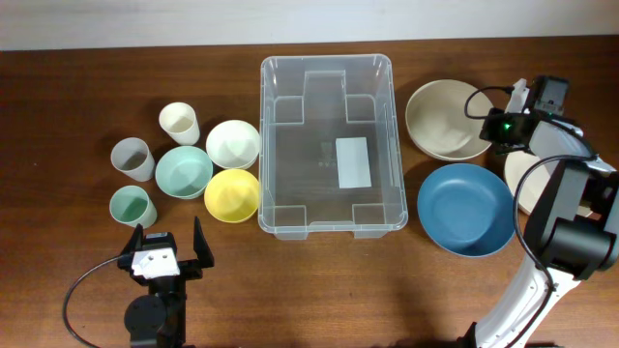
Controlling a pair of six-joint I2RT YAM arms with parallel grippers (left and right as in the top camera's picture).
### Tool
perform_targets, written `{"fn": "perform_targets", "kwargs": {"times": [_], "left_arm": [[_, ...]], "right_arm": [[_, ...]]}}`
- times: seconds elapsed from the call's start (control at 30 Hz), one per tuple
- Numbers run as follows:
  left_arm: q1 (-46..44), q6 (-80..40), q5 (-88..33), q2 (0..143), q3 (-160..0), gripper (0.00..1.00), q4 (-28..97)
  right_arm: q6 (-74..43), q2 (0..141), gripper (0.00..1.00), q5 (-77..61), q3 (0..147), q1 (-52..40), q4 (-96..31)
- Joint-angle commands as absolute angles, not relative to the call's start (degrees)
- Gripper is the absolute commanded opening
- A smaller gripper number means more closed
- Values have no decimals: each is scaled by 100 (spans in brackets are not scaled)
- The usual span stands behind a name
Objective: Pack container
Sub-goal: 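Lift the cream bowl and carry it left over the container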
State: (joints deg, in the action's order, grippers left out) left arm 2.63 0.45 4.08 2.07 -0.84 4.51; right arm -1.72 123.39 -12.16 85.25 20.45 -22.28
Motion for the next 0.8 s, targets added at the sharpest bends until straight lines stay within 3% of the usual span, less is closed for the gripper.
{"fn": "perform_targets", "kwargs": {"times": [0.0,0.37,0.43,0.47,0.53,0.77], "left_arm": [[239,132,390,165,-51,100,438],[239,132,390,165,-51,100,438],[239,132,390,165,-51,100,438],[239,132,390,165,-51,100,438],[239,132,390,165,-51,100,438],[239,132,388,165,-51,100,438]], "right_arm": [[-266,12346,4,-1262,8875,2204,-2530],[-261,12311,4,-1586,10132,2300,-3391],[-220,12326,57,-1586,10125,2300,-3317],[-200,12337,73,-1586,10125,2296,-3236],[-113,12396,84,-1588,10125,2283,-3083],[-69,12925,87,-1592,10125,2279,-2847]]}}
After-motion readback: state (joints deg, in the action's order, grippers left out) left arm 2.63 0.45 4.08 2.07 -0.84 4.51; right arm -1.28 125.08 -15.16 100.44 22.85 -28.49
